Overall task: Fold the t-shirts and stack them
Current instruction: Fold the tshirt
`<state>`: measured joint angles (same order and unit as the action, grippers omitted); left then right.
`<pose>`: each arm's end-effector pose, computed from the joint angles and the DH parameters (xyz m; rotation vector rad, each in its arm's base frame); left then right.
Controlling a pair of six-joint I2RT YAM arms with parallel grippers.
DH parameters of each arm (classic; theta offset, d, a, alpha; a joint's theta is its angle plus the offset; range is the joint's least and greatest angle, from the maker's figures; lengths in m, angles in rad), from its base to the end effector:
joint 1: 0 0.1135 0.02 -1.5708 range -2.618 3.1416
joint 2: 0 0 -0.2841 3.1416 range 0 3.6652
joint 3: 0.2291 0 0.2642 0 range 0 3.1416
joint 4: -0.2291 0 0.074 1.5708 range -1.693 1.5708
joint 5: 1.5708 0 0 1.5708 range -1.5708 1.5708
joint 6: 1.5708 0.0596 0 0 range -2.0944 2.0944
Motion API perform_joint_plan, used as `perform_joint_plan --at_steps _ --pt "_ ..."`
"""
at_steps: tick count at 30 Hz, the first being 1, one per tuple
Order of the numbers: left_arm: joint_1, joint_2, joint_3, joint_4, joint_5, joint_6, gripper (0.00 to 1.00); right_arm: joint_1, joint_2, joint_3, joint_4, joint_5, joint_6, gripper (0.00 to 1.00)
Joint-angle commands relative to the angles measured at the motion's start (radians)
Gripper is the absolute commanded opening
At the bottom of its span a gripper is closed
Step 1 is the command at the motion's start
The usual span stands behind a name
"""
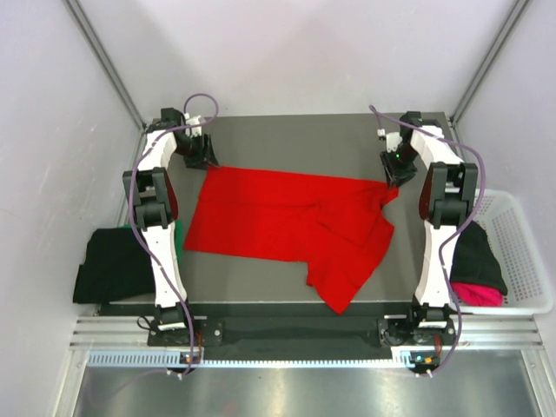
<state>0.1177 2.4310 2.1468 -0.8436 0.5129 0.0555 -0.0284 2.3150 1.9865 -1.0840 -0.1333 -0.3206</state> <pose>0.5527 0.0359 0.1705 0.0724 2.5955 -0.6267 0.4963 -0.0062 0.1649 -0.4462 2.9251 0.1537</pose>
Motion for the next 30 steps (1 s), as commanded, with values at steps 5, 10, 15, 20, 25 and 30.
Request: perform_joint_plan --at_steps 5,10,15,20,25,30 --pt "0.004 0.017 0.005 0.07 -0.017 -0.002 0.45 0.001 0.072 0.051 -0.053 -0.026 0.0 0.35" --pt "0.003 0.033 0.008 0.09 0.001 -0.017 0.21 -0.004 0.109 0.069 -0.077 -0.022 -0.005 0.31" --pt "0.005 0.036 0.004 0.098 0.003 -0.016 0.0 -0.015 0.129 0.077 -0.105 -0.038 -0.009 0.06" --pt "0.008 0.016 -0.008 0.147 -0.024 -0.014 0.0 -0.022 0.097 0.063 -0.028 -0.006 -0.006 0.0" --pt "0.025 -0.013 -0.03 0.227 -0.05 -0.049 0.0 -0.016 0.069 0.09 0.082 0.015 -0.006 0.0" --pt "0.037 -0.015 -0.028 0.27 -0.062 -0.084 0.0 -0.008 0.109 0.146 0.137 0.038 -0.005 0.0"
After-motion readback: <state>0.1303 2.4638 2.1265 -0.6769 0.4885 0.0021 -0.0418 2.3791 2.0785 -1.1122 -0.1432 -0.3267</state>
